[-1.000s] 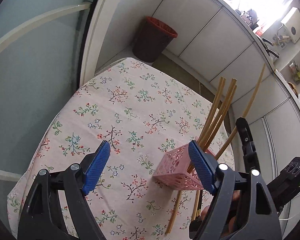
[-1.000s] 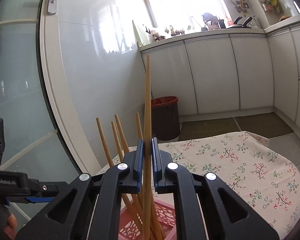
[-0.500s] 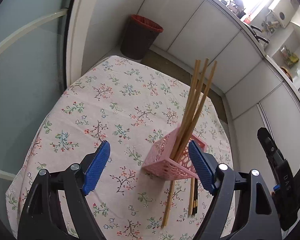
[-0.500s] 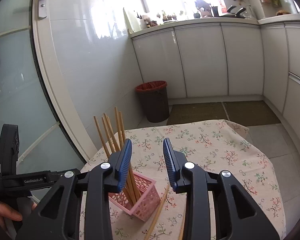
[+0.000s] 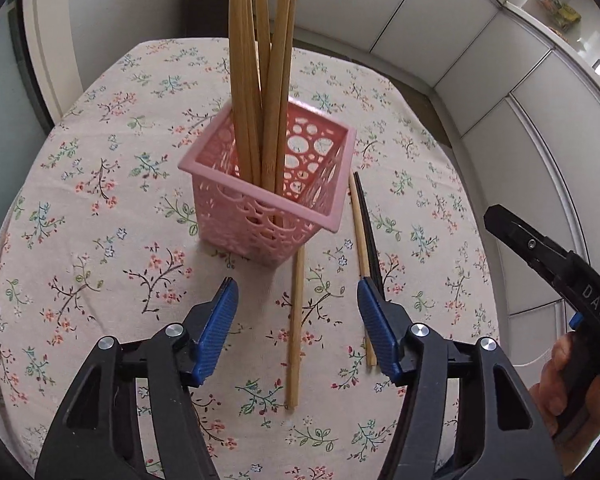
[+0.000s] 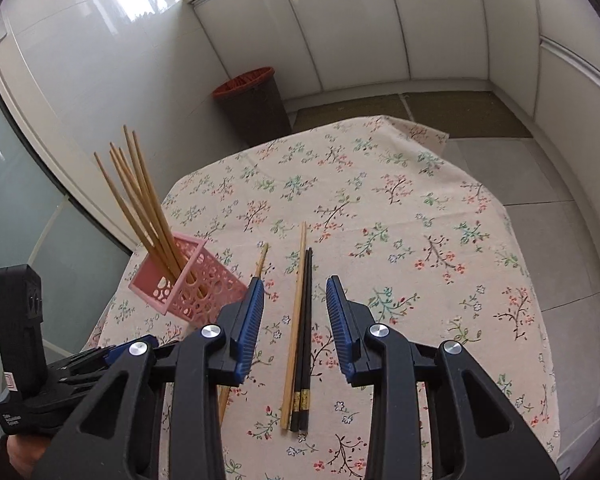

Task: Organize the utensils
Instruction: 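Grasp a wooden chopstick with the left tool while the right tool grasps another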

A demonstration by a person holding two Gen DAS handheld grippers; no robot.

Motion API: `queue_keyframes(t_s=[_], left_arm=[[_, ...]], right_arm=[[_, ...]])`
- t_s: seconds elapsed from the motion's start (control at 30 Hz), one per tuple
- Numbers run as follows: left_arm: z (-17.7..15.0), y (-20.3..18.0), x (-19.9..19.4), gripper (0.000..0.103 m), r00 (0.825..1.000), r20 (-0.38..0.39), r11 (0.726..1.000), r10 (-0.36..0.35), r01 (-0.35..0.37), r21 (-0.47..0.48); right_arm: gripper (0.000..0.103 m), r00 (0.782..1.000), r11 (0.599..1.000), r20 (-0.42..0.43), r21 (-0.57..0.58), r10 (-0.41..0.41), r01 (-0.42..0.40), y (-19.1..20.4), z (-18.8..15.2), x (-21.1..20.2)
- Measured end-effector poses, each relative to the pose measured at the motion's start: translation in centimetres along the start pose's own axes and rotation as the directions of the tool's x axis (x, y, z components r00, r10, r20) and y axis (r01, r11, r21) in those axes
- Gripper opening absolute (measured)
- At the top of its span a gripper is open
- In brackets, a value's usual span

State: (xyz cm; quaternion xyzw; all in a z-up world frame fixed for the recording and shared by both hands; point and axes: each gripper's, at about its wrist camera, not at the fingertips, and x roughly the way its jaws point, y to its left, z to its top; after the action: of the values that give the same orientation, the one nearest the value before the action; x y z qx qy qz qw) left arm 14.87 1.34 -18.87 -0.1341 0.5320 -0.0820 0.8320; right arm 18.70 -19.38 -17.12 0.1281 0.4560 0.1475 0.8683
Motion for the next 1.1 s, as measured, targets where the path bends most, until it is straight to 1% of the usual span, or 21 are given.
queue_keyframes(t_s=[0.07, 0.13, 0.3, 0.37, 0.5, 0.63, 0.73, 0.77, 0.8, 0.9, 0.97, 1.03, 1.1], left_arm=[[-0.3, 0.0, 1.2, 0.056, 1.0, -0.024, 1.0, 0.008, -0.008, -0.007], [-0.3, 0.0, 2.1, 0.054, 0.999, -0.039, 1.0, 0.012, -0.012, -0.003], [-0.7, 0.1, 4.3, 0.039, 0.997, -0.071, 1.0, 0.006, -0.007, -0.016], [-0.8, 0.0, 4.8, 0.036, 0.998, -0.068, 1.0, 0.009, -0.01, -0.02], [-0.6, -0.6, 5.7, 0.035, 0.997, -0.062, 0.999, 0.039, -0.039, 0.003], [-0.1, -1.0, 6.4, 0.03, 0.997, -0.047, 0.998, 0.064, -0.063, 0.019], [0.1, -1.6, 7.0, 0.017, 0.997, -0.047, 0.998, 0.063, -0.062, 0.028], [0.1, -1.9, 7.2, 0.009, 0.997, -0.047, 0.997, 0.063, -0.062, 0.035], [0.0, -2.0, 7.3, 0.007, 0.997, -0.044, 0.997, 0.062, -0.06, 0.038], [-0.3, -2.8, 7.6, 0.007, 0.998, -0.034, 0.998, 0.055, -0.054, 0.042], [-0.6, -3.7, 7.7, 0.007, 0.998, -0.044, 0.998, 0.041, -0.039, 0.044], [-0.5, -4.2, 7.9, 0.007, 0.998, -0.05, 0.997, 0.05, -0.047, 0.055], [-0.1, -4.2, 8.2, 0.008, 0.998, -0.045, 0.998, 0.049, -0.048, 0.036]], right_arm=[[0.033, 0.999, 1.0, -0.034, -0.005, -0.007, 0.007, 0.0, -0.3, 0.8], [0.033, 0.999, 1.0, -0.044, -0.002, 0.008, -0.008, 0.1, -0.4, 1.1], [0.033, 0.998, 0.999, -0.042, 0.004, 0.04, -0.04, 0.1, -0.1, 1.1], [0.033, 0.998, 0.999, -0.041, 0.008, 0.044, -0.043, 0.0, 0.0, 1.1], [0.033, 0.998, 0.999, -0.037, 0.007, 0.054, -0.054, 0.1, 0.1, 1.0], [0.033, 0.997, 0.998, -0.038, 0.008, 0.06, -0.06, -0.1, 0.2, 1.1], [0.033, 0.997, 0.998, -0.041, 0.012, 0.058, -0.058, -0.4, 0.3, 1.2], [0.033, 0.997, 0.998, -0.041, 0.014, 0.058, -0.058, -0.5, 0.4, 1.2], [0.033, 0.997, 0.998, -0.042, 0.014, 0.06, -0.059, -0.5, 0.4, 1.3], [0.033, 0.996, 0.998, -0.057, 0.011, 0.068, -0.068, -0.7, 0.4, 1.6], [0.033, 0.994, 0.998, -0.089, 0.015, 0.07, -0.069, -1.0, 0.4, 2.3], [0.033, 0.991, 0.998, -0.12, 0.026, 0.059, -0.056, -1.3, 0.4, 3.0], [0.033, 0.99, 0.998, -0.125, 0.046, 0.059, -0.053, -1.7, 0.3, 3.2]])
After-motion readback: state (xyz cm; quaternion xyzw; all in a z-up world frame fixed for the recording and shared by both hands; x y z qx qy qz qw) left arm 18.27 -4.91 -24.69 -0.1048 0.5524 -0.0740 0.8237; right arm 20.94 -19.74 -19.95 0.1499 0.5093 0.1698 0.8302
